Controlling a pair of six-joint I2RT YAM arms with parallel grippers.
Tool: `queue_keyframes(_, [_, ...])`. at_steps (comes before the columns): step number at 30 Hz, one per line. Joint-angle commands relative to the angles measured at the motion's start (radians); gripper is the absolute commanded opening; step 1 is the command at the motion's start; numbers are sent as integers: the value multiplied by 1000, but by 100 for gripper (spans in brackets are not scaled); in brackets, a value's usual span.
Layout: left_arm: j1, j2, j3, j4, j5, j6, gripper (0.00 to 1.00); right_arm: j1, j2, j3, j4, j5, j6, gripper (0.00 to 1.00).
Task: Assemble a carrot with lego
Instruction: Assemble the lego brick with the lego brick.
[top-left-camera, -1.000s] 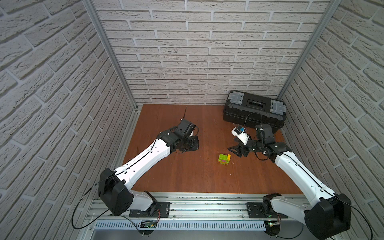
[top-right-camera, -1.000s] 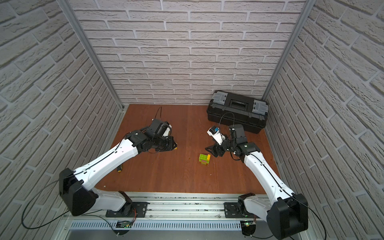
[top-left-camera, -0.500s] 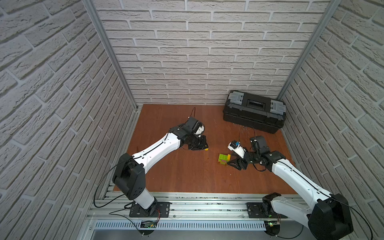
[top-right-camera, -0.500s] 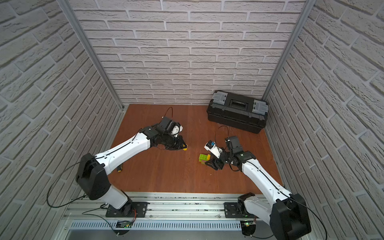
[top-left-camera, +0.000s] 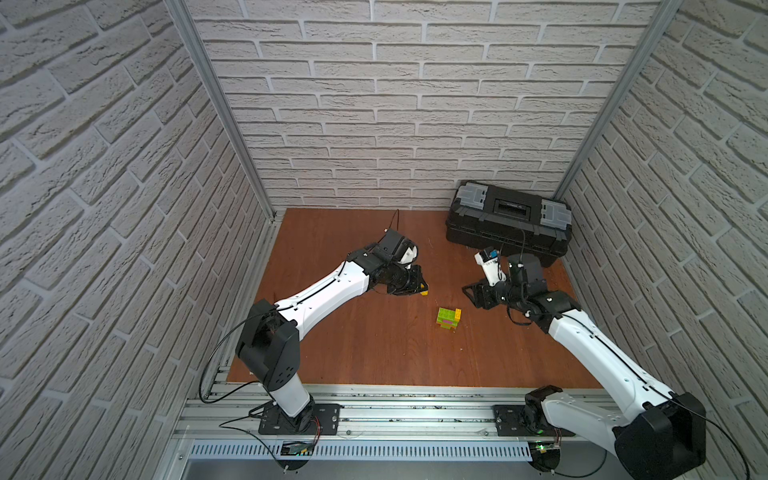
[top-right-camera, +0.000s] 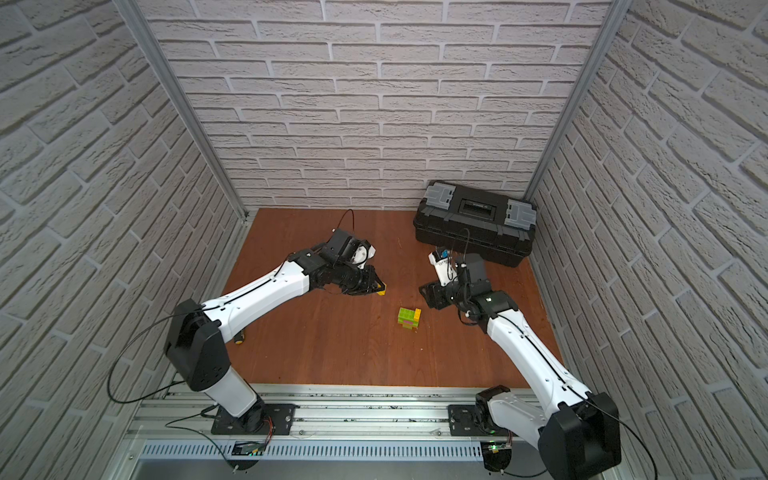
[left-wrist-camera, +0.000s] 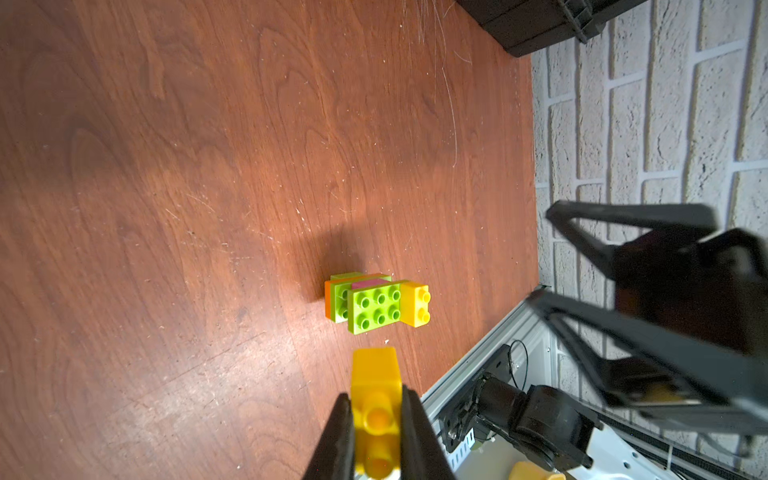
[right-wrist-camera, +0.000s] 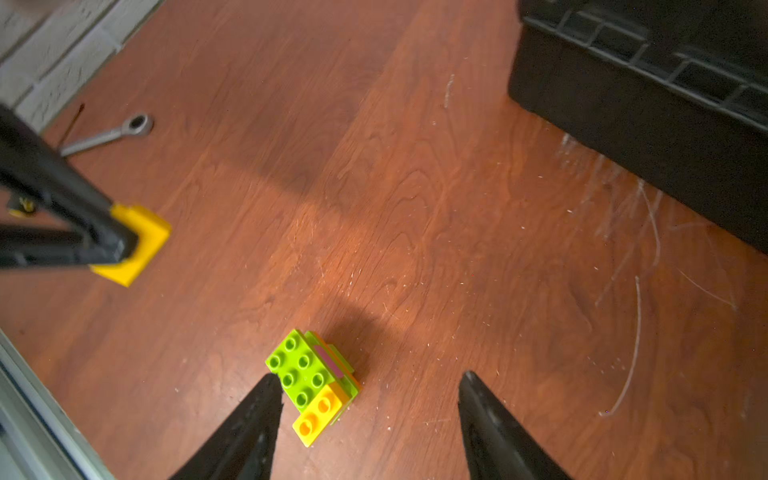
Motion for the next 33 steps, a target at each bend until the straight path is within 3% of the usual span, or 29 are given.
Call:
queue_keyframes(1, [-15, 15, 30, 8, 6, -2, 0, -11, 124, 138, -267, -64, 135, 69])
queue_keyframes(4, [-23, 20, 33, -2, 1, -1, 0, -18, 193, 180, -346, -123, 227, 67])
queue_keyframes(10, [-32, 27, 38, -15, -2, 0, 0, -67, 133, 148, -286, -187, 433, 69])
queue_keyframes(16, [-55, 89, 125, -141, -30, 69, 0, -128, 156, 192, -379, -125, 456, 66])
queue_keyframes(27, [-126, 234, 274, -289, -132, 159, 0, -152, 95, -3, -280, -202, 591, 61])
queue_keyframes(33, [-159, 299, 335, -312, -158, 167, 0, -151, 77, -97, -285, -215, 683, 76])
